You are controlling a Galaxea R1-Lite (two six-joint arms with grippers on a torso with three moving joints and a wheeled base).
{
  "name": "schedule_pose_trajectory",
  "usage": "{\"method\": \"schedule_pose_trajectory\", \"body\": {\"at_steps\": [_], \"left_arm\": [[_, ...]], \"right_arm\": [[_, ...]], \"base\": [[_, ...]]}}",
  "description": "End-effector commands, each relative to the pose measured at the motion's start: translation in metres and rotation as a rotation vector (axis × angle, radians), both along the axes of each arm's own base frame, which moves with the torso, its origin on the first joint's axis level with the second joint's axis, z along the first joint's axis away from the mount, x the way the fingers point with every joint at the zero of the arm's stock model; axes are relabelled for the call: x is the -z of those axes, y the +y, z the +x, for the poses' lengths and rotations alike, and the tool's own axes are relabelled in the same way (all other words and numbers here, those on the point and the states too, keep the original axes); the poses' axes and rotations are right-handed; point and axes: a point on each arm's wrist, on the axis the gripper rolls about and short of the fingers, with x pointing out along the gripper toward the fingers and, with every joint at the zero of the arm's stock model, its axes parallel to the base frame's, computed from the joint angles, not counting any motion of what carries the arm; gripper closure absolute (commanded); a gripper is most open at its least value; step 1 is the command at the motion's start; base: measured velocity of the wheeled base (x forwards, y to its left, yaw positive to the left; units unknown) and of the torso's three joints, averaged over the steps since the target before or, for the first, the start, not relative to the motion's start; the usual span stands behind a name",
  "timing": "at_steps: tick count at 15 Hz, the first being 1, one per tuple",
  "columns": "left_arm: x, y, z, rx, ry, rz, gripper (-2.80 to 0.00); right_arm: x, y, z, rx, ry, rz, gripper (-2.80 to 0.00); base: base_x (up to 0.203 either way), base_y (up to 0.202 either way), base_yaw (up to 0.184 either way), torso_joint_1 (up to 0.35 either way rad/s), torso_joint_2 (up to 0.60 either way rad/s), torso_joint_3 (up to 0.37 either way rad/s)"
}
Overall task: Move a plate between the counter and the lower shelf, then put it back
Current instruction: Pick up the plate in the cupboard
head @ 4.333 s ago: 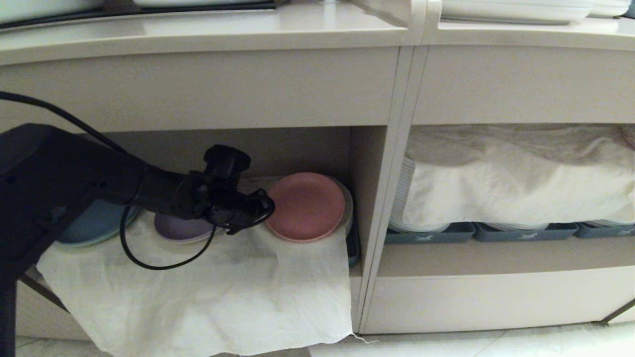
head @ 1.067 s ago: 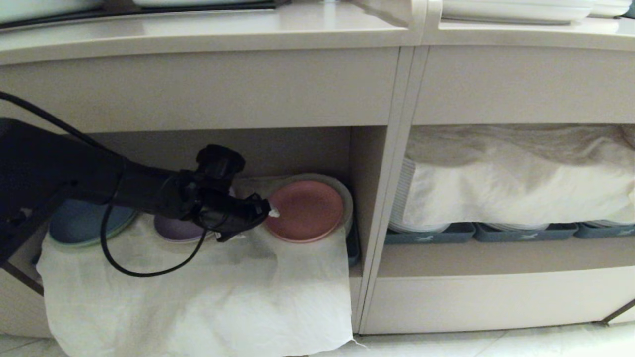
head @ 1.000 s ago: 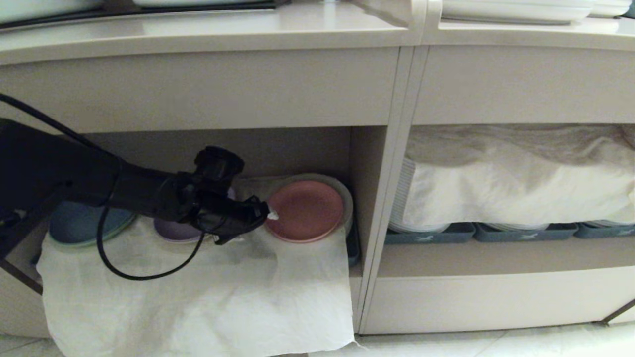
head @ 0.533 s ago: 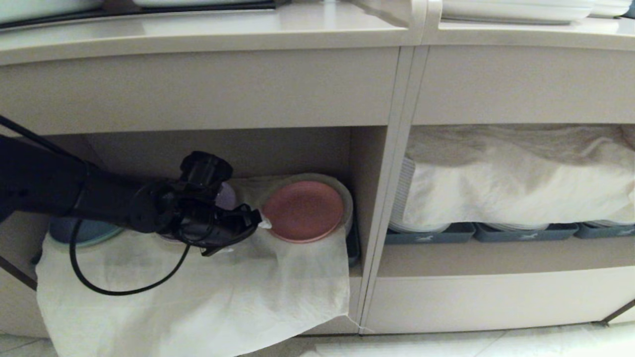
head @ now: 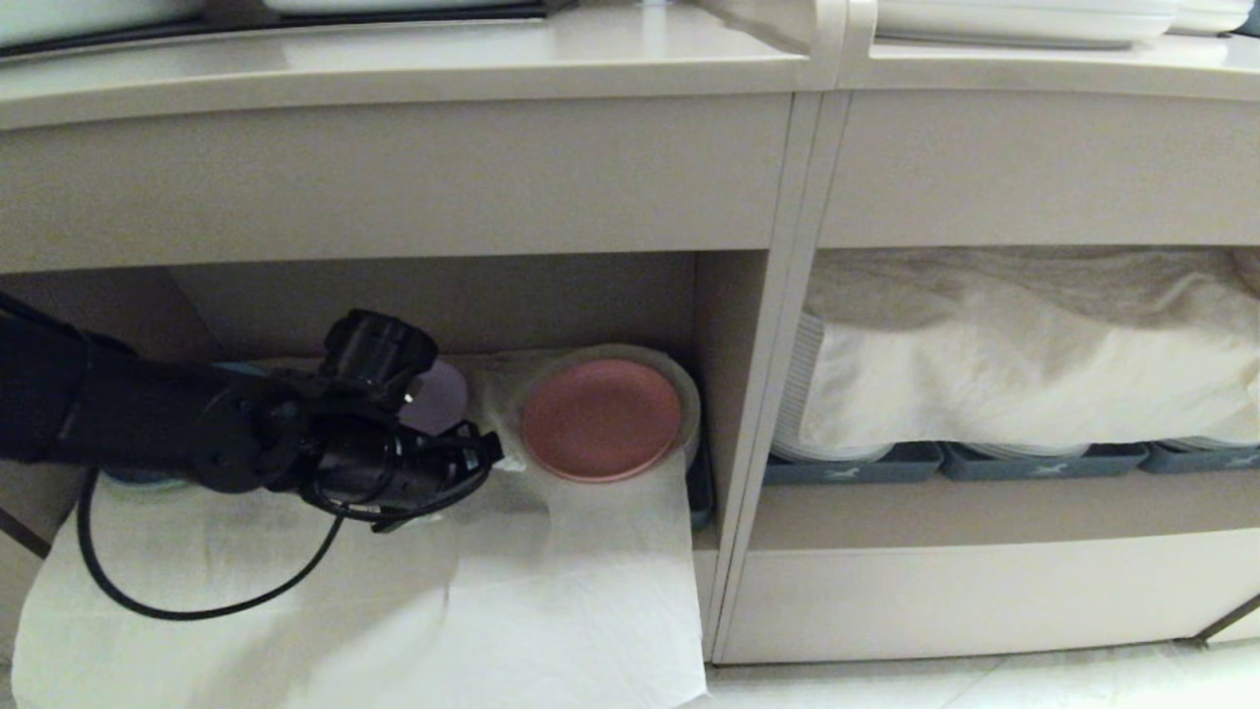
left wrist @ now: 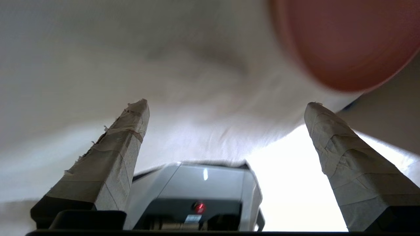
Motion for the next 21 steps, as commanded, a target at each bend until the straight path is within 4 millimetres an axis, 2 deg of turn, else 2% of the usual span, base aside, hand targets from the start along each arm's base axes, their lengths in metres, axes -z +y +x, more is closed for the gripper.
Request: {"method": "schedule_pose_trajectory", "body": {"at_steps": [1, 6, 7, 16, 21], "left_arm": [[-0.004, 0.006, -0.017, -0.003, 0.003, -0.002, -2.8], [-0.008, 0.017, -0.052, -0.003, 0.007, 0.002, -2.8], [-0.008, 0.019, -0.06, -0.003, 0.007, 0.002, 0.0], [-0.013, 0.042, -0.125, 0.042, -0.066, 0.067, 0.0], [-0.023, 0.05, -0.146, 0.056, -0.17, 0.148, 0.0]], "right_arm": [[0.0, 0.0, 0.0, 0.0, -0.001, 0.0, 0.0], [0.0, 0.0, 0.0, 0.0, -0.001, 0.0, 0.0], [0.0, 0.0, 0.0, 0.0, -0.001, 0.0, 0.0], [0.0, 0.0, 0.0, 0.0, -0.001, 0.0, 0.0], [0.0, 0.0, 0.0, 0.0, -0.001, 0.0, 0.0]], "base": [[0.0, 0.0, 0.0, 0.0, 0.0, 0.0], [0.0, 0.0, 0.0, 0.0, 0.0, 0.0], [0.0, 0.0, 0.0, 0.0, 0.0, 0.0], [0.0, 0.0, 0.0, 0.0, 0.0, 0.0], [0.0, 0.0, 0.0, 0.0, 0.0, 0.0]]}}
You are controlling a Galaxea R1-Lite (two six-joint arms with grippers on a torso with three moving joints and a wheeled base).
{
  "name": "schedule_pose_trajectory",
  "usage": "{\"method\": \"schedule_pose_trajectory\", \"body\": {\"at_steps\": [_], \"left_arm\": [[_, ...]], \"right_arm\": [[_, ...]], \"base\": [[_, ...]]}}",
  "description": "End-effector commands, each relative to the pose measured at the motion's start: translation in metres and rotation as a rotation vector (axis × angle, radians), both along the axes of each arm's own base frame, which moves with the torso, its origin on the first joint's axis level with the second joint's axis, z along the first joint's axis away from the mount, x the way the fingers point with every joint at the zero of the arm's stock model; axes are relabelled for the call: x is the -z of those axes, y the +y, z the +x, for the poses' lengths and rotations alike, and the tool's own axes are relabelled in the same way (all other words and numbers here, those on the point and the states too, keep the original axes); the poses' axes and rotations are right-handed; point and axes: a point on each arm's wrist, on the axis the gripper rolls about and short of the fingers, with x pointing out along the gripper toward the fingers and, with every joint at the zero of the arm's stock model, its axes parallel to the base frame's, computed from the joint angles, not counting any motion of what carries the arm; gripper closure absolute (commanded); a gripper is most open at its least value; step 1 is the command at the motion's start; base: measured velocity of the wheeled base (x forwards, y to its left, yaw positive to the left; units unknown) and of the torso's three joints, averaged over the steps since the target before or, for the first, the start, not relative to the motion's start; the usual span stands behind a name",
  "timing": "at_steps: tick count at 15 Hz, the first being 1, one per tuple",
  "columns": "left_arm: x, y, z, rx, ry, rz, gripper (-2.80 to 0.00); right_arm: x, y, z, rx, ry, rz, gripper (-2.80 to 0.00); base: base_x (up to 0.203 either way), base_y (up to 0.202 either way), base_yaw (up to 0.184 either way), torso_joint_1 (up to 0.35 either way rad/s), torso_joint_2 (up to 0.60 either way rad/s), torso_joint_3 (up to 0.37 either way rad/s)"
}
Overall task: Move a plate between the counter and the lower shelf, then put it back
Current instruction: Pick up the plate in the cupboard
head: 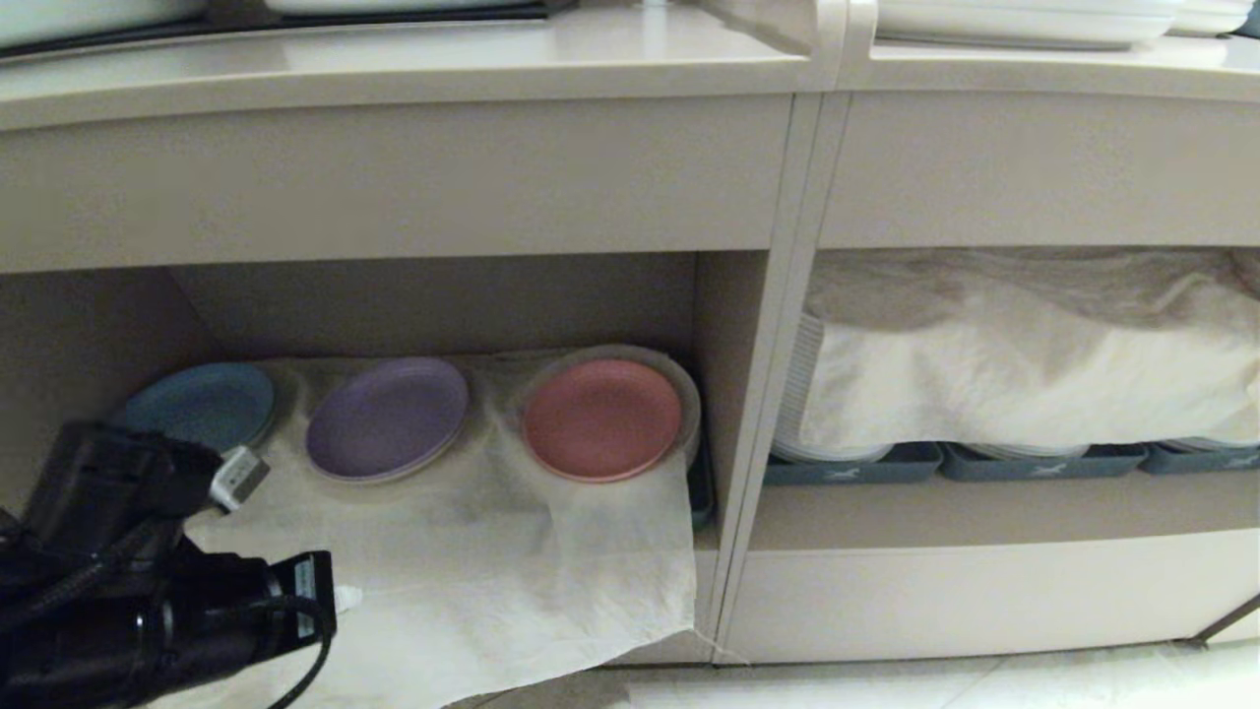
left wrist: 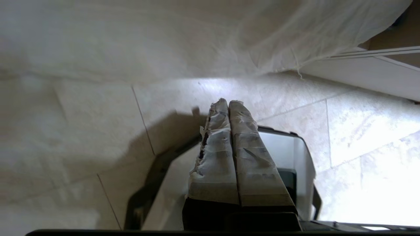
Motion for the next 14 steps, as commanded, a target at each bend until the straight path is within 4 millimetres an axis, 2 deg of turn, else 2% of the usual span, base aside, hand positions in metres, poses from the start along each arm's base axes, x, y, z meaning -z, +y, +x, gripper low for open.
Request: {"method": "schedule_pose_trajectory", "body": {"at_steps": [1, 7, 11, 14], "left_arm": [[-0.009, 0.004, -0.011, -0.008, -0.065, 0.012, 0.0], [-0.01, 0.012, -0.029, -0.074, -0.132, 0.085, 0.0], [0.007, 0.024, -0.065, 0.01, -0.179, 0.167, 0.0], [0.02, 0.036, -0.089, 0.063, -0.292, 0.227, 0.0]], "right_arm": [[0.0, 0.0, 0.0, 0.0, 0.0, 0.001, 0.0], [0.0, 0.0, 0.0, 0.0, 0.0, 0.001, 0.0], [0.0, 0.0, 0.0, 0.0, 0.0, 0.001, 0.0], [0.0, 0.0, 0.0, 0.0, 0.0, 0.001, 0.0]], "base": [[0.0, 0.0, 0.0, 0.0, 0.0, 0.0], [0.0, 0.0, 0.0, 0.0, 0.0, 0.0], [0.0, 0.0, 0.0, 0.0, 0.0, 0.0], [0.0, 0.0, 0.0, 0.0, 0.0, 0.0]]}}
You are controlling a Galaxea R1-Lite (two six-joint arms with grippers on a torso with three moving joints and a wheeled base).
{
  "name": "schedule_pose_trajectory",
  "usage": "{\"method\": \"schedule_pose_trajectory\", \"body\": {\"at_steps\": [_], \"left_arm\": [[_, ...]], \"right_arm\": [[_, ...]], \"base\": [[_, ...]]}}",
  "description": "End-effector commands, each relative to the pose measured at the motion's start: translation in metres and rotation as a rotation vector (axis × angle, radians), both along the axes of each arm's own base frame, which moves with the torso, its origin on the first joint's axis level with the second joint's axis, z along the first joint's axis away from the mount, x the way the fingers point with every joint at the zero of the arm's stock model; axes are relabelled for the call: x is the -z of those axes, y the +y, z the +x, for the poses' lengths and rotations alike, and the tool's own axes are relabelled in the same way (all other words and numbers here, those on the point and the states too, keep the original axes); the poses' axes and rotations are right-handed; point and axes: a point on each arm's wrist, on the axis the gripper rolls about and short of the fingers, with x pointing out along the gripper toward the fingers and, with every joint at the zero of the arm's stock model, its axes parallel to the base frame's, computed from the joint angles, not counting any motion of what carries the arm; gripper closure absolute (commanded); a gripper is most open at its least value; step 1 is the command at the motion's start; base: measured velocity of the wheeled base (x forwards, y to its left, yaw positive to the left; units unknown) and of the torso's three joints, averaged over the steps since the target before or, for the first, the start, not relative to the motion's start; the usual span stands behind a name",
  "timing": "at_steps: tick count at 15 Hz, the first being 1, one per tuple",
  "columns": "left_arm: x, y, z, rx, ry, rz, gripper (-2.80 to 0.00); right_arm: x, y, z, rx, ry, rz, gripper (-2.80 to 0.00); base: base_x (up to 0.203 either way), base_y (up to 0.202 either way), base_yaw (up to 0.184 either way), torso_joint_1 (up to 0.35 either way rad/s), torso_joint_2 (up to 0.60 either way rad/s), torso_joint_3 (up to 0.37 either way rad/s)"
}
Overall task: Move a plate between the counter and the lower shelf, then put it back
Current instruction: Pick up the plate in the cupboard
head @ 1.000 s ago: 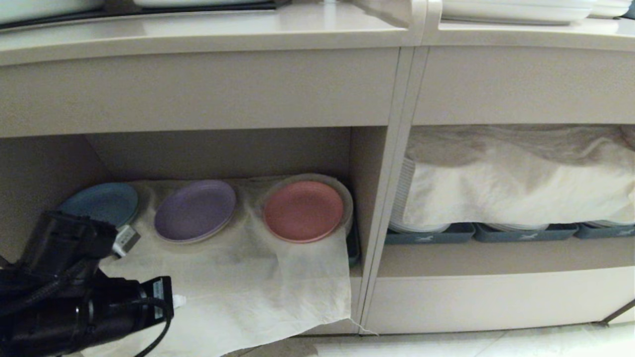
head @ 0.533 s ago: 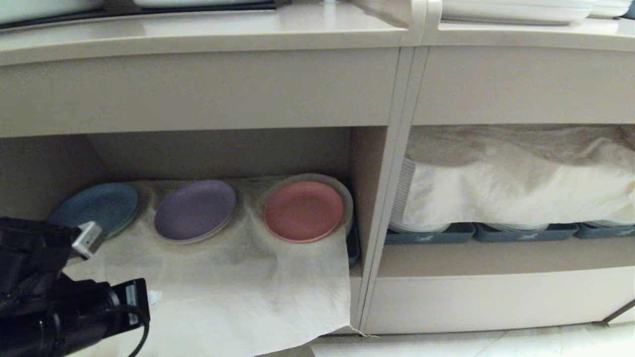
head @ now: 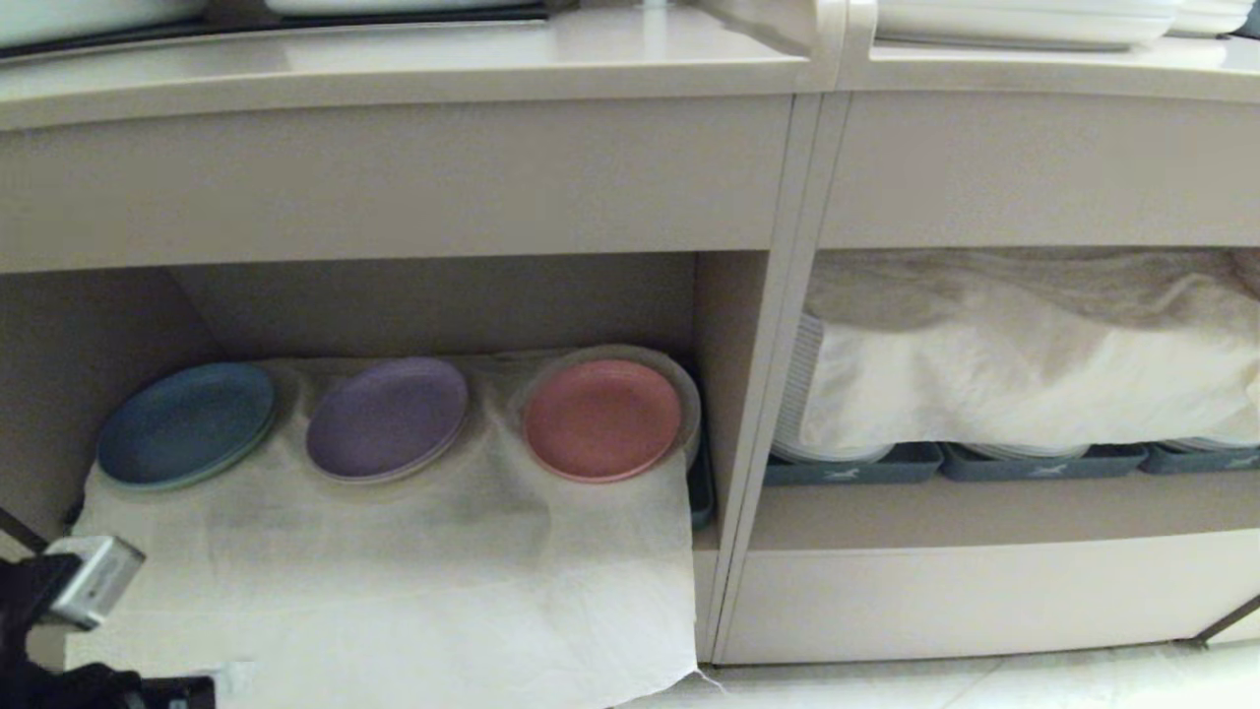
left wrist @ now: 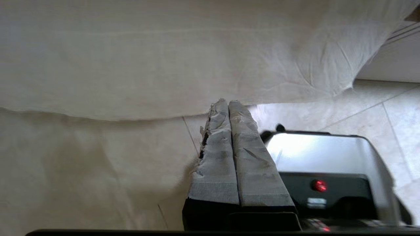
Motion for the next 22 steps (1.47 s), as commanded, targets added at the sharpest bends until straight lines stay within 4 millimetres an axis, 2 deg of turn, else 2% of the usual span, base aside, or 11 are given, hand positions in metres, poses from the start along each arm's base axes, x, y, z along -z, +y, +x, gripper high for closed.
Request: {"method": "schedule_pose_trajectory", "body": {"at_steps": [1, 6, 9, 18, 22], "left_arm": [[0.008, 0.011, -0.023, 0.021, -0.134, 0.022, 0.0], [0.026, 0.019, -0.063, 0.086, -0.376, 0.066, 0.0], [0.036, 0.02, -0.08, 0.082, -0.498, 0.077, 0.0], [0.04, 0.018, -0.104, 0.119, -0.733, 0.104, 0.0], [0.044, 0.018, -0.116, 0.12, -0.712, 0.107, 0.0]], "right_arm": [[0.0, 0.0, 0.0, 0.0, 0.0, 0.001, 0.0], [0.0, 0.0, 0.0, 0.0, 0.0, 0.001, 0.0], [0.0, 0.0, 0.0, 0.0, 0.0, 0.001, 0.0], [0.0, 0.0, 0.0, 0.0, 0.0, 0.001, 0.0], [0.0, 0.0, 0.0, 0.0, 0.0, 0.001, 0.0]], "base": [[0.0, 0.0, 0.0, 0.0, 0.0, 0.0], [0.0, 0.0, 0.0, 0.0, 0.0, 0.0], [0.0, 0.0, 0.0, 0.0, 0.0, 0.0], [0.0, 0.0, 0.0, 0.0, 0.0, 0.0], [0.0, 0.0, 0.0, 0.0, 0.0, 0.0]]}}
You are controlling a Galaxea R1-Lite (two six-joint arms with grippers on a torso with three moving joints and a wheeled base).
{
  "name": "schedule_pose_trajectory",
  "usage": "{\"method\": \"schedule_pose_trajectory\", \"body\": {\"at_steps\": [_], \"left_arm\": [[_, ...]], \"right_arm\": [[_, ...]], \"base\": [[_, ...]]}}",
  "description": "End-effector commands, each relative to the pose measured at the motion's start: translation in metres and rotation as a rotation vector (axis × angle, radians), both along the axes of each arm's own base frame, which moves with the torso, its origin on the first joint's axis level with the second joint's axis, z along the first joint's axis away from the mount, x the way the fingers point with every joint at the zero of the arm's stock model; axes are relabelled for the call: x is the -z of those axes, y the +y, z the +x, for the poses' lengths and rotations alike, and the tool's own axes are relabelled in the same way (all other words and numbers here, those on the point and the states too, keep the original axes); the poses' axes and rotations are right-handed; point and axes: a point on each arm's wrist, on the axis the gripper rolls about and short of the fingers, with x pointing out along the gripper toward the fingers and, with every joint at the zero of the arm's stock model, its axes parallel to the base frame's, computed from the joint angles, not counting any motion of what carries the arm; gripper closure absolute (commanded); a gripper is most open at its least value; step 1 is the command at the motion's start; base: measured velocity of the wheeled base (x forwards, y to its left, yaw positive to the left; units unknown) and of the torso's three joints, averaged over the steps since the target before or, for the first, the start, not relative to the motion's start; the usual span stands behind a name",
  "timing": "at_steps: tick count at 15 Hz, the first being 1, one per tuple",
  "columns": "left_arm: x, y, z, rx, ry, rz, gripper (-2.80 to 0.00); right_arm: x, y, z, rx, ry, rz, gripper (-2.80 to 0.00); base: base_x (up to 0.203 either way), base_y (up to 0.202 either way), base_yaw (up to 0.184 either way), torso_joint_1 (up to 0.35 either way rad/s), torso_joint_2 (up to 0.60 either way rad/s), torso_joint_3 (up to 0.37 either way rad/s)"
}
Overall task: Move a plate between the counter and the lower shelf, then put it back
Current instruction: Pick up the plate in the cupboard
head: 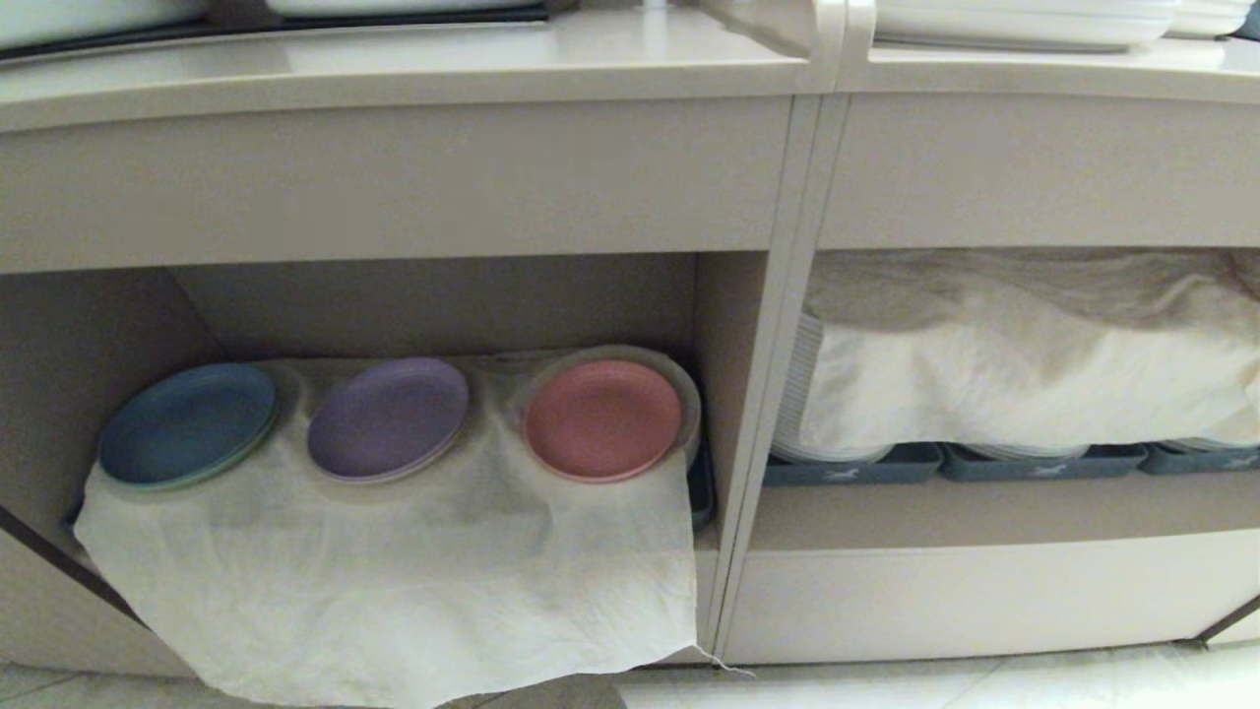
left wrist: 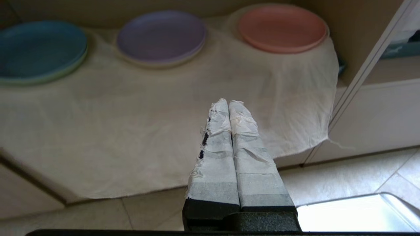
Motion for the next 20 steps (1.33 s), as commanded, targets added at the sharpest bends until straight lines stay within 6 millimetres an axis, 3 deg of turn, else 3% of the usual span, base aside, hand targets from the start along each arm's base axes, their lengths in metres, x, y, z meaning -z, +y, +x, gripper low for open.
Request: {"method": "schedule_pose_trajectory", "body": {"at_steps": [1, 13, 20], "left_arm": [[-0.001, 0.0, -0.005, 0.004, -0.031, 0.001, 0.0], [-0.002, 0.001, -0.005, -0.031, -0.035, -0.003, 0.0], [0.012, 0.003, 0.0, -0.149, -0.005, 0.054, 0.0]], "right_arm": [[0.0, 0.0, 0.0, 0.0, 0.0, 0.001, 0.0], [0.0, 0.0, 0.0, 0.0, 0.0, 0.001, 0.0], [0.0, 0.0, 0.0, 0.0, 0.0, 0.001, 0.0]], "base": [[0.0, 0.0, 0.0, 0.0, 0.0, 0.0], [0.0, 0.0, 0.0, 0.0, 0.0, 0.0], [0.0, 0.0, 0.0, 0.0, 0.0, 0.0]]}}
